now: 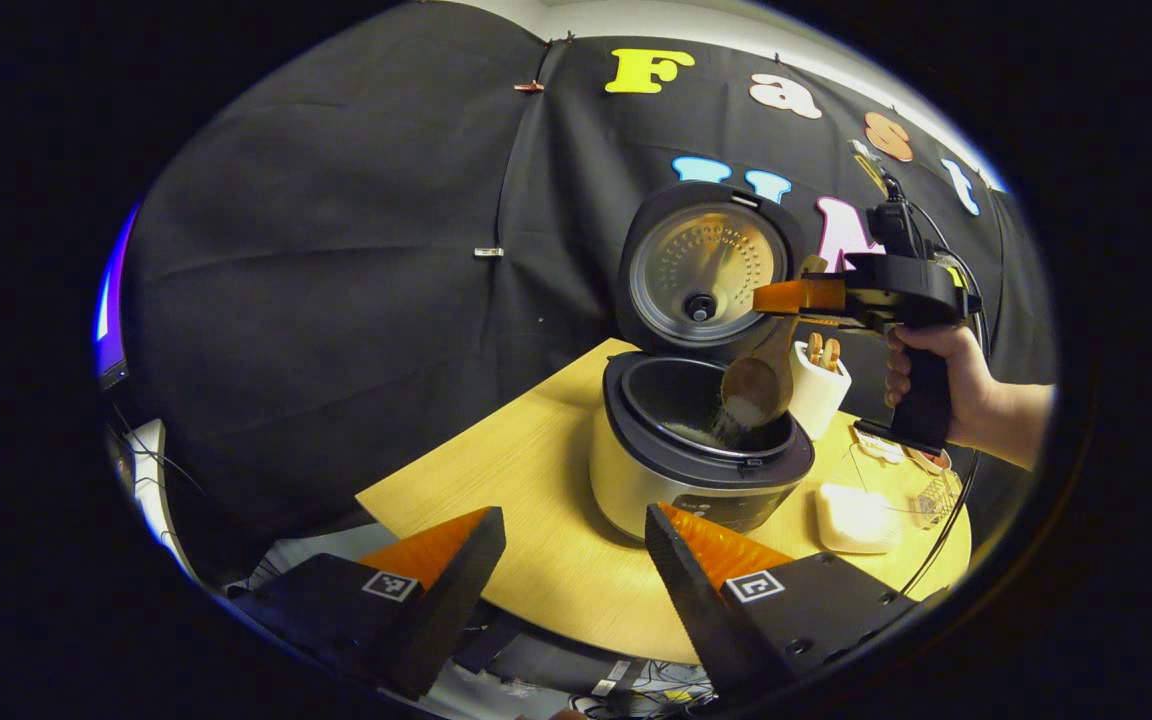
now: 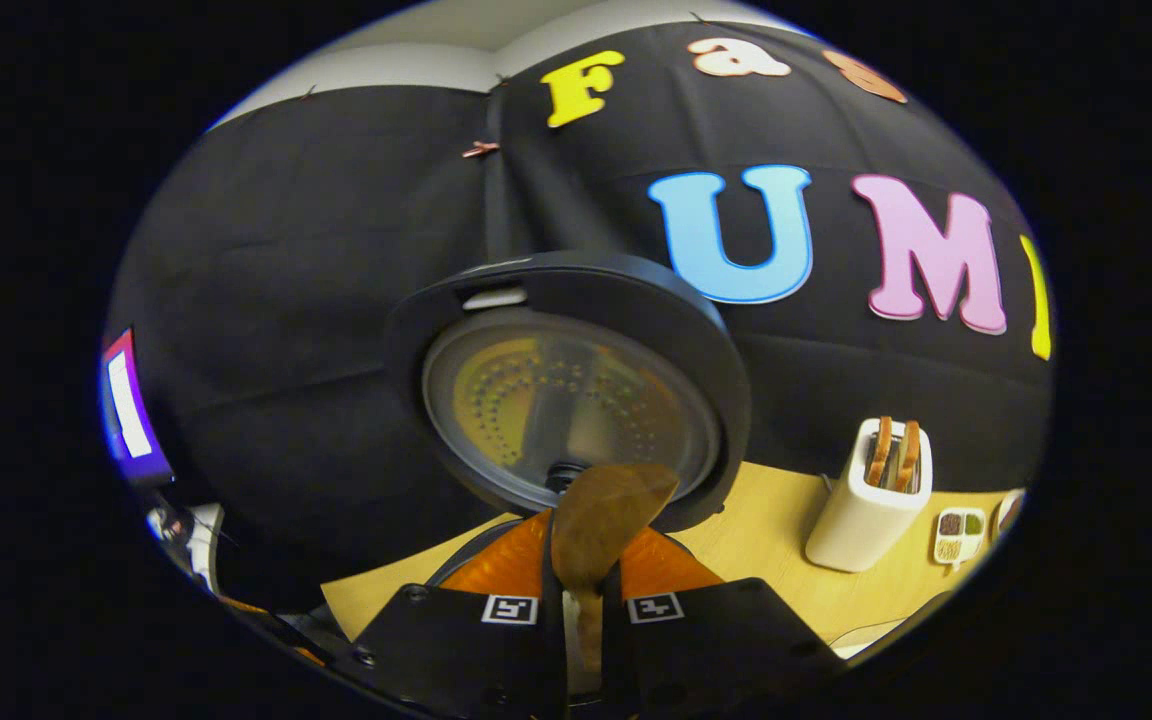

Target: Close the left gripper, press the button to open the rice cooker; take a wooden spoon from the chopstick holder with the right hand, scoop a spoonful of rice and pour it into the rice cooker, then put the wooden spoon back into the chopstick holder.

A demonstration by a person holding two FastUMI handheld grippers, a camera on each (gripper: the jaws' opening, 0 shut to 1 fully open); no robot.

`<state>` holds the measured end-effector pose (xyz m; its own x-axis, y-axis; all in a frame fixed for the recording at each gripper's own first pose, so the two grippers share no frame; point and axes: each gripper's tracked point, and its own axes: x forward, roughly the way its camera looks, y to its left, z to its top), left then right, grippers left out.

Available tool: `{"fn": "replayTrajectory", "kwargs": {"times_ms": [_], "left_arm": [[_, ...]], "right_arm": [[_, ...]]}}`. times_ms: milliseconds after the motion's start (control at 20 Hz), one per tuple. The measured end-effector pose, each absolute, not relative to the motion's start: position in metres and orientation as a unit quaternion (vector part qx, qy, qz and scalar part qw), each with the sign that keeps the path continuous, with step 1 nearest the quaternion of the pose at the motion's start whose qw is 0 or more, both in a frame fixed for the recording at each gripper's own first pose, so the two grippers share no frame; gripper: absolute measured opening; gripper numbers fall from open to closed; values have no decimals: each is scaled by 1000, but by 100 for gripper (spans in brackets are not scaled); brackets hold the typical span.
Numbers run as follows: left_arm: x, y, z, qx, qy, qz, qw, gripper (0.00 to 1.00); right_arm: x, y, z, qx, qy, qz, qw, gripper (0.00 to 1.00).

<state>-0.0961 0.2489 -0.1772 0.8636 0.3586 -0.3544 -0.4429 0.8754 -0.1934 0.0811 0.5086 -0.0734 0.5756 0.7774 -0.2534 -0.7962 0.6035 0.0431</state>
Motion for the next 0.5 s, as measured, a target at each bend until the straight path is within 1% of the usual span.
{"fn": "replayTrajectory", "kwargs": {"times_ms": [200, 300, 350, 400, 450, 500], "left_arm": [[-97, 246, -173, -133, 152, 212, 956, 96], [-98, 244, -173, -134, 151, 213, 956, 96], [-98, 244, -173, -135, 151, 214, 956, 96], [-100, 242, -172, -136, 150, 215, 955, 93], [-101, 241, -172, -137, 150, 216, 955, 96], [-101, 239, -172, -137, 148, 216, 955, 93]], "right_arm": [[61, 516, -81, -103, 93, 483, 864, 18], [51, 518, -91, -125, 92, 499, 853, 18], [49, 518, -96, -128, 98, 502, 850, 18], [47, 517, -98, -125, 102, 503, 849, 18], [46, 516, -97, -120, 104, 501, 851, 18], [46, 515, -95, -115, 103, 499, 853, 18]]}}
